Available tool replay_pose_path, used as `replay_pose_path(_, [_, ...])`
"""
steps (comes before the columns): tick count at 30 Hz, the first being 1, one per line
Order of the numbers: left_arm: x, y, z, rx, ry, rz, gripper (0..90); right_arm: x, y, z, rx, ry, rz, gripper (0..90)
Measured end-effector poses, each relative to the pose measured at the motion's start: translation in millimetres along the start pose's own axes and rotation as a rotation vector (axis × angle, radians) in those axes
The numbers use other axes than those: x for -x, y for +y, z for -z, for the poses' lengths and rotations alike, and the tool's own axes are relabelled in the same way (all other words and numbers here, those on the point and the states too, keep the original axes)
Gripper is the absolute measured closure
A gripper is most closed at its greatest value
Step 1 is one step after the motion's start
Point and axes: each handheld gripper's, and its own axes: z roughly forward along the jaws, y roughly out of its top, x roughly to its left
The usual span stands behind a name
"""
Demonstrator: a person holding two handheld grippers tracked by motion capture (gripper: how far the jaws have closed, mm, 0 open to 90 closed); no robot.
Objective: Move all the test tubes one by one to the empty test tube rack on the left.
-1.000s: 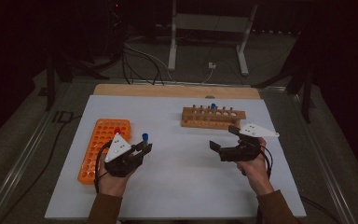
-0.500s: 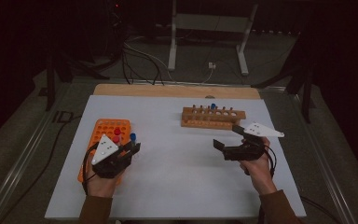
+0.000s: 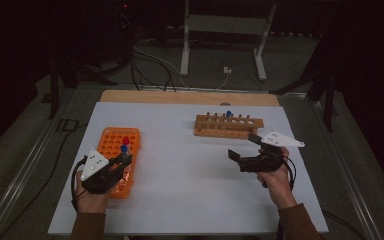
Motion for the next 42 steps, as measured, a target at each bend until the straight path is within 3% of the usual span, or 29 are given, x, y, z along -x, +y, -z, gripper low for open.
replay_pose_path(9, [-7.8,-7.1,-11.1,-0.024,0.056,-0.023,77.4,-1.4,-0.4,-1.8,0.002,0.008,0.005,0.3])
replay_pose_path(13, [-9.9,-12.4,-14.6,-0.047,0.056,-0.021,77.3,-1.9,-0.6,-1.7,0.002,0.011,0.005,0.3])
replay_pose_path(23, [-13.1,-14.6,-9.1,-0.043,0.06,-0.005,77.3,-4.9,-1.4,-4.1,-0.002,0.025,0.015,0.3])
replay_pose_path(27, [-10.3,-15.6,-15.5,-0.048,0.065,-0.022,77.3,-6.6,-1.6,-6.2,-0.004,0.03,0.018,0.3])
replay_pose_path(30, [-9.7,-17.6,-16.8,-0.074,0.075,-0.032,77.3,-7.2,-1.8,-6.3,-0.005,0.033,0.019,0.3])
replay_pose_path(37, [-10.7,-26.0,-24.3,-0.203,0.096,-0.017,77.5,-6.6,-1.9,-5.1,-0.003,0.033,0.019,0.4])
replay_pose_path(42, [-8.0,-24.7,-28.2,-0.24,0.108,-0.017,77.7,-6.2,-2.1,-5.0,-0.003,0.034,0.019,0.3])
